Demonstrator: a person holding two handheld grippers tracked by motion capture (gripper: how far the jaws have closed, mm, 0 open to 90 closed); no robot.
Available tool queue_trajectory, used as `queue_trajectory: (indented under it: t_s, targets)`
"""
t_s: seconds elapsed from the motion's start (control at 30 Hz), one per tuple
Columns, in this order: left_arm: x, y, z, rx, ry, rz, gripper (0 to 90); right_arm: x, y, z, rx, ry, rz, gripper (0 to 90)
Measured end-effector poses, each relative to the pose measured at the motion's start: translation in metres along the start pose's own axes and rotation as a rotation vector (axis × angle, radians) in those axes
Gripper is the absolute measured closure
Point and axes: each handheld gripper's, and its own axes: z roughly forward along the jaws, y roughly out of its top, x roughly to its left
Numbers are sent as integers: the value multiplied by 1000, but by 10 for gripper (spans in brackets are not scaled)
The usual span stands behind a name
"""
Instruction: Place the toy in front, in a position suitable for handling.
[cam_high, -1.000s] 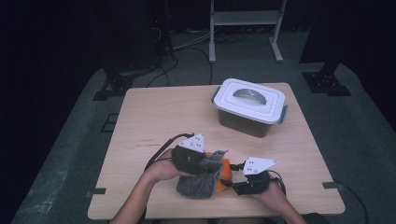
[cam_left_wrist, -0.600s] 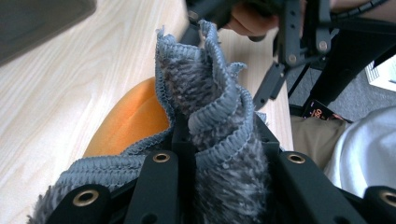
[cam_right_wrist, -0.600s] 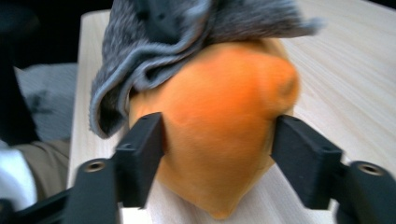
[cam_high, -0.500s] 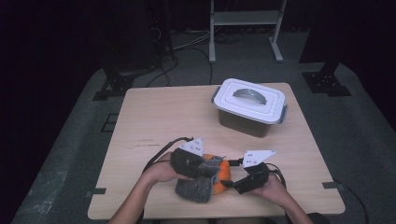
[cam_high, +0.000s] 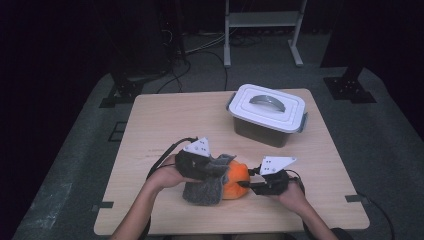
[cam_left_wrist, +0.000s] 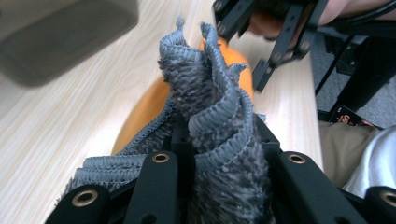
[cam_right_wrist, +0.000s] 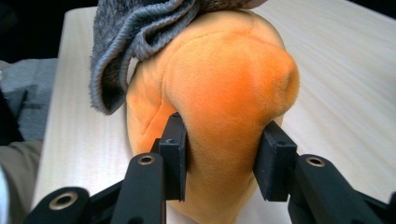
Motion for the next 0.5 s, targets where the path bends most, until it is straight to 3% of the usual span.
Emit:
queue_trajectory:
  t_s: [0.17,0.27,0.4,0.47,0.5]
  targets:
    - [4,-10,8,-15,-15,-30,693,2,-5,5,-4,8,18,566]
    - [-1,-2,6,-18,-11,-8,692,0,-8,4,-10,9,27,568]
    - [-8,11,6,-39,-37,32,689,-1,-11,4,-20,8,45,568]
    - [-10,13,11,-19,-36,40,686,-1,-11,5,-23,6,43,567]
    - [-9,11,15,15,-27,53,686,-1,-11,5,-23,6,41,567]
